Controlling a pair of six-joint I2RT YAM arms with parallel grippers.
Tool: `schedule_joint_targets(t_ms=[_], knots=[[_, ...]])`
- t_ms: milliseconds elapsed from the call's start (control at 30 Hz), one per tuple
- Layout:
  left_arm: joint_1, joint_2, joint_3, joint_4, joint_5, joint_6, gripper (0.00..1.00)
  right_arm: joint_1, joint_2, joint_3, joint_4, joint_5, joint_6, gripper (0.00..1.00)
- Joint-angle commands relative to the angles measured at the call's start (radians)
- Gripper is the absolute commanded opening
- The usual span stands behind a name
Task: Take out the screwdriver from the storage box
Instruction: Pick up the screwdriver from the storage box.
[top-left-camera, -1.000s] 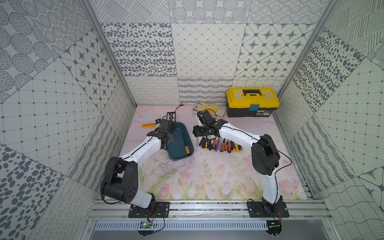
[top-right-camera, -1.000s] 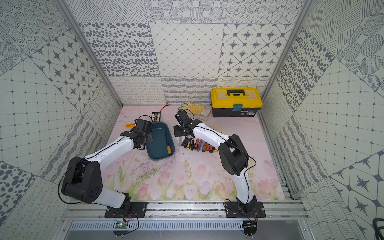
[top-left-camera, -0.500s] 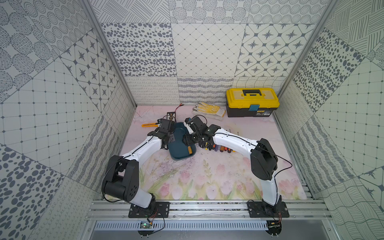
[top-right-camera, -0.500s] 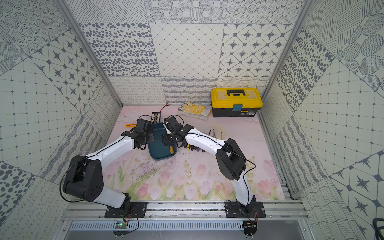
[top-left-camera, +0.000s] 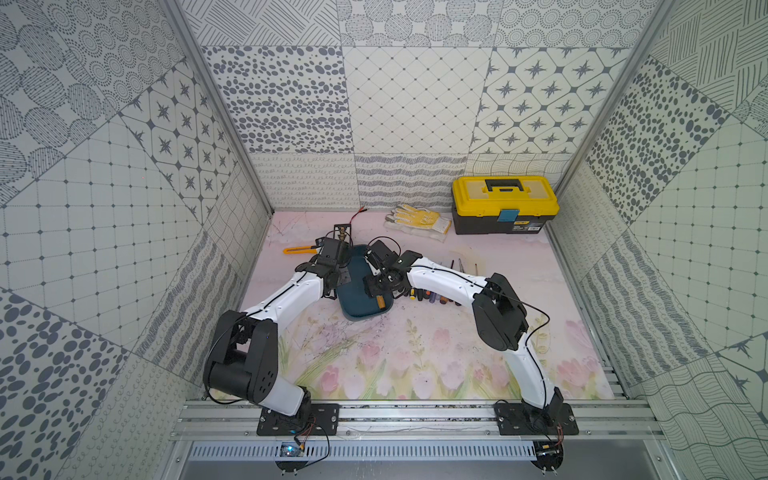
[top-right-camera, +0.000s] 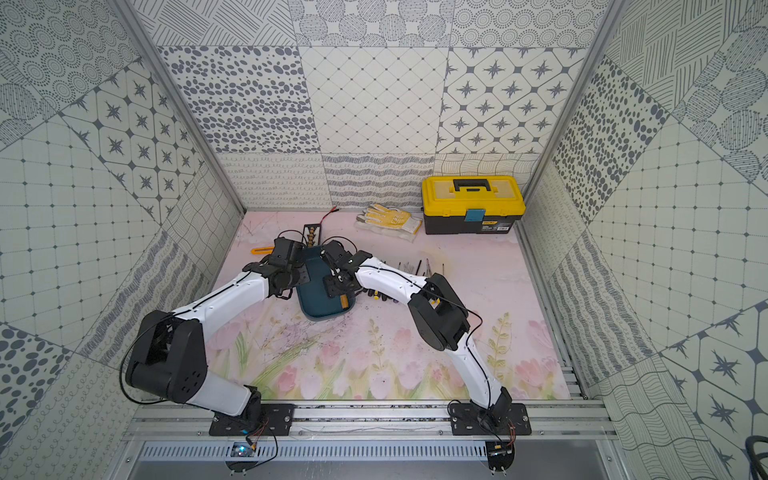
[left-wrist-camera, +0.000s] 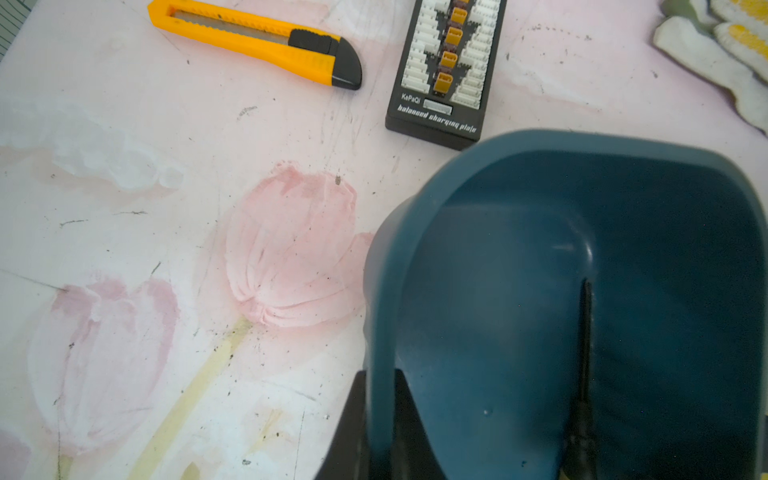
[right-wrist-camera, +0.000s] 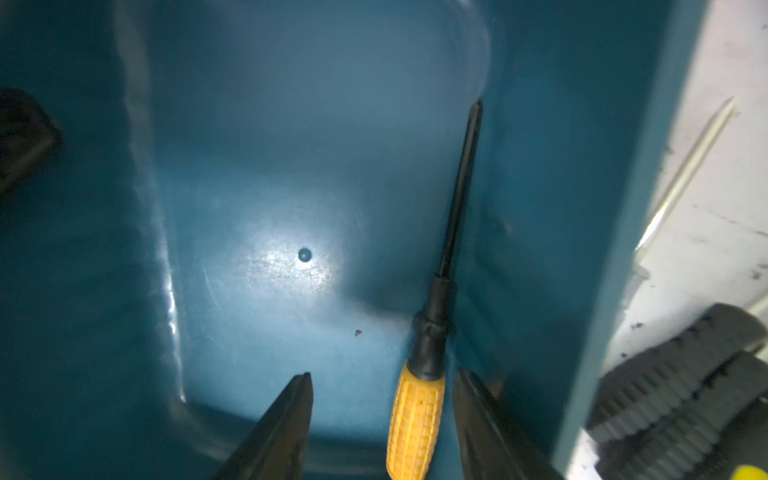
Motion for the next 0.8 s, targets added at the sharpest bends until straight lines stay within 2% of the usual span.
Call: schedule_joint_targets(t_ms=[0,300,633,767], knots=[[0.000,0.001,-0.006,0.044,0.013,0.009,0.00,-0.001,0.061,0.053,-0.036,0.015,0.039,0.59],[0.000,-0.020,-0.008,0.045,0.003,0.005,0.00,0.000,0.148,0.149,-0.128,0.026,0.050,0.56],[0.000,-0.024,-0.011,0.050,0.002,0.001,0.00,0.008,0.218,0.218,-0.185,-0.044,0.032,0.55],[0.000,-0.024,-0.010,0.050,0.002,0.002,0.00,0.011,0.219,0.232,-0.185,-0.069,0.023,0.52]])
